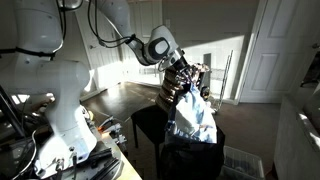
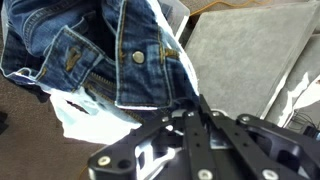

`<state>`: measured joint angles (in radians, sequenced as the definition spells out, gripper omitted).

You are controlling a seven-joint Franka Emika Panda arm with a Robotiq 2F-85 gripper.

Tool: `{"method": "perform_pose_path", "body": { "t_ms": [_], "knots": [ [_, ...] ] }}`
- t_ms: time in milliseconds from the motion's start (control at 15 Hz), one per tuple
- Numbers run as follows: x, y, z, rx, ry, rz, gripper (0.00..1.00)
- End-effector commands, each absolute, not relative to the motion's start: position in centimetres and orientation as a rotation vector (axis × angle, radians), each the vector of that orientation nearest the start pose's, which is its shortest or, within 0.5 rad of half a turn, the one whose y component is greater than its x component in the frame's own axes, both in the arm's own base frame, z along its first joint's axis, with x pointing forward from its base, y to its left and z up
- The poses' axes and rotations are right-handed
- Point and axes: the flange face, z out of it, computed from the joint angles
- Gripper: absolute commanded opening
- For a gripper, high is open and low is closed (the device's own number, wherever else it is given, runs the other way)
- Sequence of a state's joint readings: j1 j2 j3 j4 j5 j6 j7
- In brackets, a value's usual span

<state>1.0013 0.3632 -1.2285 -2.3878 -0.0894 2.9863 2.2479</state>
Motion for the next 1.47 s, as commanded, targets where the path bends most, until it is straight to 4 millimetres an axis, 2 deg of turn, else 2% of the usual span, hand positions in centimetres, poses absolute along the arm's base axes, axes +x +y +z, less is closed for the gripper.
{"method": "perform_pose_path", "body": {
  "t_ms": [0, 1000, 1067, 1133, 1400],
  "knots": [
    [53.27, -10.89, 32.38, -1.101, 2.591, -0.814, 0.01],
    [53.46, -11.26, 33.02, -1.000, 2.583, -0.905, 0.01],
    [53.41, -11.26, 32.93, -1.002, 2.591, -0.909, 0.30],
    [53.33, -11.24, 32.86, -1.003, 2.591, -0.916, 0.31],
    [53.19, -11.31, 32.78, -1.045, 2.610, -0.918, 0.55]
  ]
}}
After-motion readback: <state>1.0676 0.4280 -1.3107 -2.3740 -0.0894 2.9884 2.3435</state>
